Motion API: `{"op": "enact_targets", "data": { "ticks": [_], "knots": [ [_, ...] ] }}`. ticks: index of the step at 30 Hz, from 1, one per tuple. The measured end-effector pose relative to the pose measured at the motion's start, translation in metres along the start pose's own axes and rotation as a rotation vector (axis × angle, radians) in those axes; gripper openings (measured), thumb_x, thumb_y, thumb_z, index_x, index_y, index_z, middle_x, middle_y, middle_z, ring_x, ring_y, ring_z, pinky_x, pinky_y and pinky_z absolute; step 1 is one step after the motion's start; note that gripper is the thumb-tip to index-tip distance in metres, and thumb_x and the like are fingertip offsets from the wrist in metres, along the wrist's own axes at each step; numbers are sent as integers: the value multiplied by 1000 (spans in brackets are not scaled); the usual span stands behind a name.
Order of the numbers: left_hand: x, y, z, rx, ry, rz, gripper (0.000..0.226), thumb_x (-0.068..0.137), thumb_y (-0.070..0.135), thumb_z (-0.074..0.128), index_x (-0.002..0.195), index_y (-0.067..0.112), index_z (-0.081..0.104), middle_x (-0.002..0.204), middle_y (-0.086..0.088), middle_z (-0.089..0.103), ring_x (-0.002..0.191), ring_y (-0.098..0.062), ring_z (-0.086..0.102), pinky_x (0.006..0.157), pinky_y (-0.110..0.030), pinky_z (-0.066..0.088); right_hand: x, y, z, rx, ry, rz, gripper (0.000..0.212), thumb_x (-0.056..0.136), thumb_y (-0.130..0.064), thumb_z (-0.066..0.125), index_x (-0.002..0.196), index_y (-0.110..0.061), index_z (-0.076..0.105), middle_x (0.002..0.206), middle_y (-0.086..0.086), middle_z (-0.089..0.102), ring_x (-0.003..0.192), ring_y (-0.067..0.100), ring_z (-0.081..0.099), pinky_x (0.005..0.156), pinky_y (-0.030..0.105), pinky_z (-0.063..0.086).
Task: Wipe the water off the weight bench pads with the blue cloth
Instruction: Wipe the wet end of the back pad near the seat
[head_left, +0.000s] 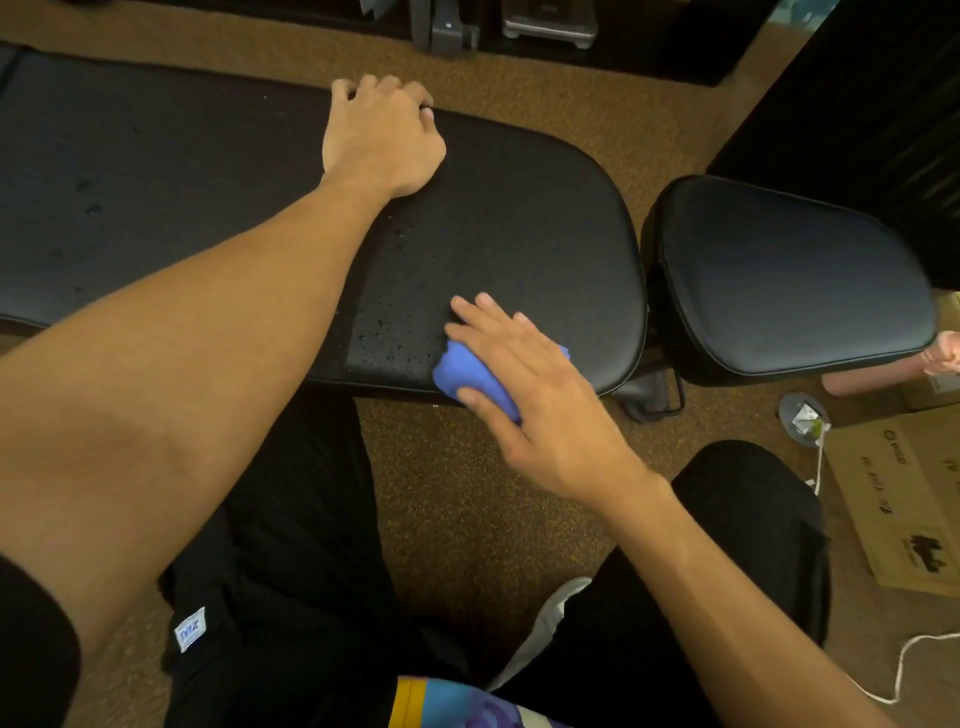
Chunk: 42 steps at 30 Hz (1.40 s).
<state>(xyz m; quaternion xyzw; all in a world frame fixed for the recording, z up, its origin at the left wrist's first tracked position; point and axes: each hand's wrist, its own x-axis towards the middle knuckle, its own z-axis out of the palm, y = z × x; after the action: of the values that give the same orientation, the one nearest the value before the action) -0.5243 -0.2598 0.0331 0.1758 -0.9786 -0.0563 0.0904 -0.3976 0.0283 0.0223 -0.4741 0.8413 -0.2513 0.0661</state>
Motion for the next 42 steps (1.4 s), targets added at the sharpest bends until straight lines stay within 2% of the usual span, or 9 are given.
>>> {"op": "enact_targets", "data": {
  "ticks": [6,12,15,18,22,25,31,37,42],
  "knots": [
    [-2,1,-3,9,-8,-2,48,111,34,32,148,19,58,147,-15,59,138,-38,49,119,-53,27,-2,13,-4,20,202,255,48,111,-35,49,156,-18,47,169,-5,35,161,11,19,132,45,18],
    [-7,2,-7,-24,-29,1,49,111,34,32,150,18,57,150,-17,58,140,-39,49,120,-52,27,-13,-1,11,-54,97,23,52,110,-35,54,158,-17,44,170,-4,34,161,10,17,133,41,15],
    [-10,2,-8,-43,-30,2,49,111,34,32,152,18,56,151,-17,57,141,-38,48,122,-51,26,-24,22,-1,10,183,196,49,111,-37,52,156,-20,46,168,-7,37,160,9,19,131,46,18],
    [-12,3,-10,-58,-29,-5,49,111,34,33,152,19,56,152,-15,57,142,-37,48,123,-49,25,-12,11,3,14,220,295,48,111,-38,48,155,-20,47,168,-7,36,161,11,18,133,42,13],
    [-15,4,-12,-86,-25,-1,49,112,33,34,154,18,55,155,-13,56,146,-34,46,125,-48,23,4,-11,12,-16,130,139,51,111,-38,49,158,-19,43,171,-4,31,161,11,15,133,35,8],
    [-13,2,-9,-87,-8,11,49,111,34,35,152,19,57,153,-13,58,145,-34,48,125,-47,24,-8,11,0,-31,58,59,53,111,-40,49,159,-21,41,172,-6,29,161,8,13,133,37,9],
    [-10,0,-5,-38,17,13,49,109,37,34,146,19,60,145,-15,63,135,-38,53,119,-51,29,-1,64,-26,96,242,444,49,111,-42,47,156,-24,43,170,-3,33,162,17,16,132,48,13],
    [-14,-1,-3,-45,29,51,50,111,38,35,152,18,55,150,-14,60,142,-36,50,125,-49,25,20,74,-23,23,235,487,53,111,-49,40,159,-27,39,174,0,22,163,21,9,131,51,10],
    [-15,-4,-7,-65,-33,83,56,112,39,32,163,16,44,167,-10,45,158,-27,34,133,-48,13,16,59,-16,15,280,663,63,110,-52,41,164,-23,28,175,9,14,163,28,6,129,52,11]
  ]
}}
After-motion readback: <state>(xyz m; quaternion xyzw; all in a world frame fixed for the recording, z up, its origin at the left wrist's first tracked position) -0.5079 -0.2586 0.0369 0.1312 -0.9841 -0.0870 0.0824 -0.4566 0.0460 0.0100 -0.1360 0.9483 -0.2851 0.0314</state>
